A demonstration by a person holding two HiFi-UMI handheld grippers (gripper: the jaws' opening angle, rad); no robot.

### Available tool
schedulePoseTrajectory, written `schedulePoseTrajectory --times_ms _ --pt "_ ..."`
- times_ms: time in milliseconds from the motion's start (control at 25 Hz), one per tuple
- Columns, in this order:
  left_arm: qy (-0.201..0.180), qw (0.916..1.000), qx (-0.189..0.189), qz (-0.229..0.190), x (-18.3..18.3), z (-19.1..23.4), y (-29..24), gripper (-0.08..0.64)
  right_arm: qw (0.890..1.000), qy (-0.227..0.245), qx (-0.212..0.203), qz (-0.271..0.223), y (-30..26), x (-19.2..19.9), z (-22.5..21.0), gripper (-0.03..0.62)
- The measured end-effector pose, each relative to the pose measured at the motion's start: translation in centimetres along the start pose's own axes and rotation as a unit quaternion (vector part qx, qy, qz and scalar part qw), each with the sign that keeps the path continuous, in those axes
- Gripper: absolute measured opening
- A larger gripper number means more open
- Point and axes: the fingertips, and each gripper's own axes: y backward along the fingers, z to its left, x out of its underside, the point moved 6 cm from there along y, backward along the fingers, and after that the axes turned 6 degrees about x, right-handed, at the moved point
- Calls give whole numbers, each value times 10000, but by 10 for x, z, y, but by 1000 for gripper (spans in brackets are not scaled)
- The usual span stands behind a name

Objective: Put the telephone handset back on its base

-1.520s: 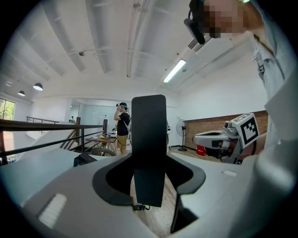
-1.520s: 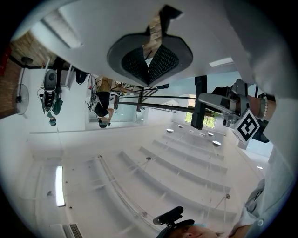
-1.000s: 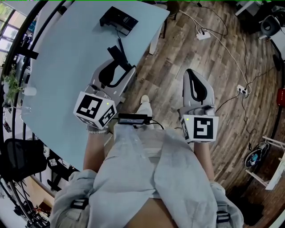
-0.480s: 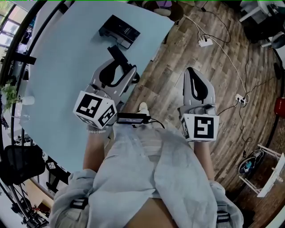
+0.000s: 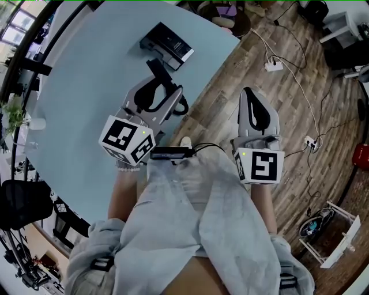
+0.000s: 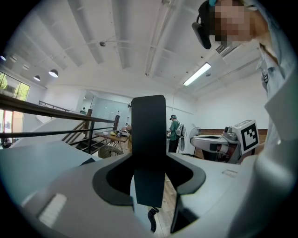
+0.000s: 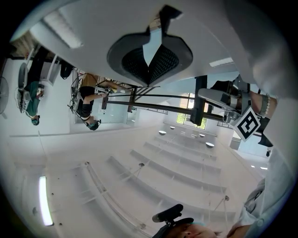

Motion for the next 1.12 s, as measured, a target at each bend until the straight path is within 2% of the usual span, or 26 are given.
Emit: schedulePoseTrajectory --times_ms 360,600,920,1120 --pt "145 9996 -247 -9 4 8 -2 212 9996 20 -267 -105 -21 -2 4 6" --pt "240 9985 -494 -12 6 18 -8 212 9979 -7 -630 -139 -48 2 10 6" --pt "500 9926 -1103 33 15 37 -15 212 9918 52 -1263 -199 -88 4 12 6" --pt "655 9879 -1400 99 18 49 -27 212 9886 75 -1497 -153 -114 5 4 6"
